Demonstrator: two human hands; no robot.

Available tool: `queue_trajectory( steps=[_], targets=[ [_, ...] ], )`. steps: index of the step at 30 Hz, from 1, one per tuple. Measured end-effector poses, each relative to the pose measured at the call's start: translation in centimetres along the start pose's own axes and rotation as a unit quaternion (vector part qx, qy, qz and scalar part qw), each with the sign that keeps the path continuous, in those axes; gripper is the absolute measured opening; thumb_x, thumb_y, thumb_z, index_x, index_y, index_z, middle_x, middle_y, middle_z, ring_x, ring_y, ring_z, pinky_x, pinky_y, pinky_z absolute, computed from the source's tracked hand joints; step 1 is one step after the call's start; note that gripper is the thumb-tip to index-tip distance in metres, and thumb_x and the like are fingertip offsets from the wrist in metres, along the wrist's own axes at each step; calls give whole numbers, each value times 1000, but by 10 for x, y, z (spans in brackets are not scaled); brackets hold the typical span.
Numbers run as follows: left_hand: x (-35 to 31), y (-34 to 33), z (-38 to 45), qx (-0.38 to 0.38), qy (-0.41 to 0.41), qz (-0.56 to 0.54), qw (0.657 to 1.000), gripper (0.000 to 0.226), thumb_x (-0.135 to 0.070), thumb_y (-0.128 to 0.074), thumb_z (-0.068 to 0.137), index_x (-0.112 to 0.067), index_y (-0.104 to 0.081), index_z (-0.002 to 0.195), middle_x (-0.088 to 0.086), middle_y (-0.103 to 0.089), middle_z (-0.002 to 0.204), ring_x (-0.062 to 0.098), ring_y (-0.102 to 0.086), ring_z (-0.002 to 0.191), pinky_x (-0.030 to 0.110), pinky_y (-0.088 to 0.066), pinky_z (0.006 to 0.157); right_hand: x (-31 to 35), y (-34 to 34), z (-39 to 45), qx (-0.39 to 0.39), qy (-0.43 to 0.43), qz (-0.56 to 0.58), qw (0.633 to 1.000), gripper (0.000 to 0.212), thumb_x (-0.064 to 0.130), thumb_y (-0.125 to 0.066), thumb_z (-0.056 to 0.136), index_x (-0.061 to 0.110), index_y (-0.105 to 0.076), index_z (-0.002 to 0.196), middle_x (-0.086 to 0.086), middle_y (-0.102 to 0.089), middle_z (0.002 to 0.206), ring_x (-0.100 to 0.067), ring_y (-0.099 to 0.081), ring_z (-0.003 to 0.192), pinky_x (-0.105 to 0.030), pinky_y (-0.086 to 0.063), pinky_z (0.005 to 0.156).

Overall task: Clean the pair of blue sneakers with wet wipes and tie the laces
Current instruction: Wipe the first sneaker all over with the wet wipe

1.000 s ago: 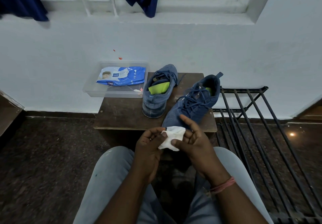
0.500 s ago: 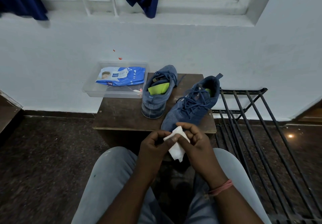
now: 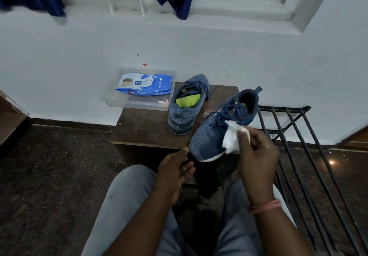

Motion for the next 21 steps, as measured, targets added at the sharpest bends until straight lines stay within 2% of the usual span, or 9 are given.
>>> queue_trajectory(
  steps=[2, 4, 6, 7, 9, 14, 16, 19, 21],
  targets=[
    [8, -10, -2, 32, 39, 4, 999, 35, -34, -71, 93, -8, -68, 117, 15, -73, 111, 30, -73, 102, 37, -60, 83, 23, -10, -2, 6, 144, -178, 973, 23, 10, -63, 96, 18, -73, 115, 0, -75, 100, -14, -68, 91, -25, -50, 77],
    [9, -19, -4, 72, 40, -10, 997, 34, -32, -66, 97, -6, -68, 120, 20, -73, 116, 31, -73, 105, 39, -59, 87, 26, -39, -16, 83, 263, -305, 912, 29, 5, -68, 88, 15, -73, 115, -7, -73, 99, -13, -61, 91, -23, -49, 74],
    [6, -23, -5, 96, 25, -26, 995, 27, -26, -58, 101, -7, -72, 115, 17, -75, 112, 26, -75, 100, 35, -59, 83, 14, -66, -34, 188, 329, -361, 852, 30, 12, -60, 86, 10, -73, 113, -11, -73, 107, -19, -66, 101, -32, -54, 88],
    [5, -24, -6, 105, 21, -32, 994, 25, -24, -56, 102, -8, -74, 112, 16, -76, 110, 23, -75, 97, 33, -59, 80, 5, -74, -43, 225, 344, -383, 827, 39, 17, -51, 84, 8, -72, 116, -12, -73, 113, -25, -68, 107, -38, -50, 99],
    [5, -23, -6, 121, 21, -44, 991, 25, -20, -54, 103, -9, -74, 113, 16, -75, 113, 22, -74, 100, 31, -59, 79, -13, -77, -55, 257, 353, -421, 795, 56, 17, -39, 78, 2, -69, 123, -15, -69, 123, -30, -66, 116, -39, -40, 110],
    [2, -24, -5, 126, 20, -67, 990, 31, -18, -52, 103, -3, -68, 126, 18, -71, 124, 26, -68, 118, 33, -55, 91, -34, -81, -71, 325, 303, -436, 783, 66, 14, -41, 79, 1, -48, 144, -20, -49, 148, -31, -47, 138, -37, -16, 121],
    [1, -25, -6, 133, 16, -77, 988, 31, -17, -50, 104, -4, -67, 126, 17, -72, 124, 24, -70, 115, 30, -56, 87, -35, -89, -62, 342, 298, -451, 768, 68, 18, -39, 82, 1, -43, 147, -19, -46, 151, -32, -43, 141, -40, -15, 123],
    [1, -25, -5, 136, 12, -81, 987, 34, -16, -47, 106, -3, -63, 132, 15, -74, 117, 19, -74, 99, 26, -58, 69, -22, -102, -47, 367, 267, -462, 762, 74, 27, -26, 82, 1, -39, 151, -17, -38, 156, -31, -31, 148, -39, -8, 124],
    [1, -22, -3, 131, 9, -94, 987, 34, -14, -47, 105, -4, -62, 134, 16, -72, 122, 19, -73, 102, 26, -59, 71, -19, -105, -46, 378, 263, -471, 752, 76, 29, -22, 81, 2, -40, 151, -16, -38, 157, -29, -30, 149, -36, -5, 122]
  ],
)
Point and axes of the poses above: each hand's wrist, its own z-axis towards the middle knuckle, its own y-axis out of the back of the hand, x = y × z, the point moved 6 cm from there along z, towards the middle knuckle
